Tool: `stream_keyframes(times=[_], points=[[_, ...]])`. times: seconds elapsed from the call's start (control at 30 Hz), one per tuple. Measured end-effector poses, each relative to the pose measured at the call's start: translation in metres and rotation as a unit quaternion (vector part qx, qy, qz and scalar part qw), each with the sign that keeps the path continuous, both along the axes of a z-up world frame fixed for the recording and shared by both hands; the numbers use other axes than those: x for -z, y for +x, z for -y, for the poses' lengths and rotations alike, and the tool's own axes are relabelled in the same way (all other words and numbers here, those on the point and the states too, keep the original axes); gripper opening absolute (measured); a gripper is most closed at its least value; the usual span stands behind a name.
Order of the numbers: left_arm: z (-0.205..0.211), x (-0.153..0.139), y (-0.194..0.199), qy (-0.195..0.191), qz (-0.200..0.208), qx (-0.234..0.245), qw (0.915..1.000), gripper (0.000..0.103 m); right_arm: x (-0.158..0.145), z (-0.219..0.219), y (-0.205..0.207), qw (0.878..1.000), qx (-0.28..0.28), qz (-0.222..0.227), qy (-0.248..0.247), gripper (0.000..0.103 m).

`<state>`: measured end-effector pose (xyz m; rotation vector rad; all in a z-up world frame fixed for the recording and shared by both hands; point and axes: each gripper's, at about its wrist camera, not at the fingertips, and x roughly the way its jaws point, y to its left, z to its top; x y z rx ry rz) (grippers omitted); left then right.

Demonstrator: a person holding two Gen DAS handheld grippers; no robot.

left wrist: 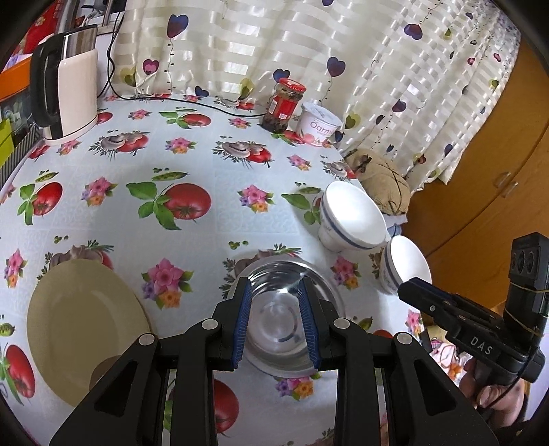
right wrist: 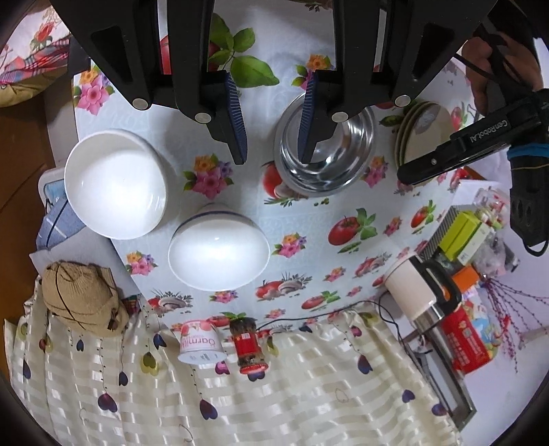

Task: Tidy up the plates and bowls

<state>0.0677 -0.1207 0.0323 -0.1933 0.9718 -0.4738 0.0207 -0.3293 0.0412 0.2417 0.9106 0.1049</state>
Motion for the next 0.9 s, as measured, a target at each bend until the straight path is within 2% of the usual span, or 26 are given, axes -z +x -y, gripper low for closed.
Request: stream_keyframes(times=[0.9], points=[[0.055, -0.002, 0.039, -0.003, -0.013, 0.041, 0.999, 0.029, -0.006, 0.051, 0.028, 1.0, 0.024, 0.013, 0.011, 0.03]])
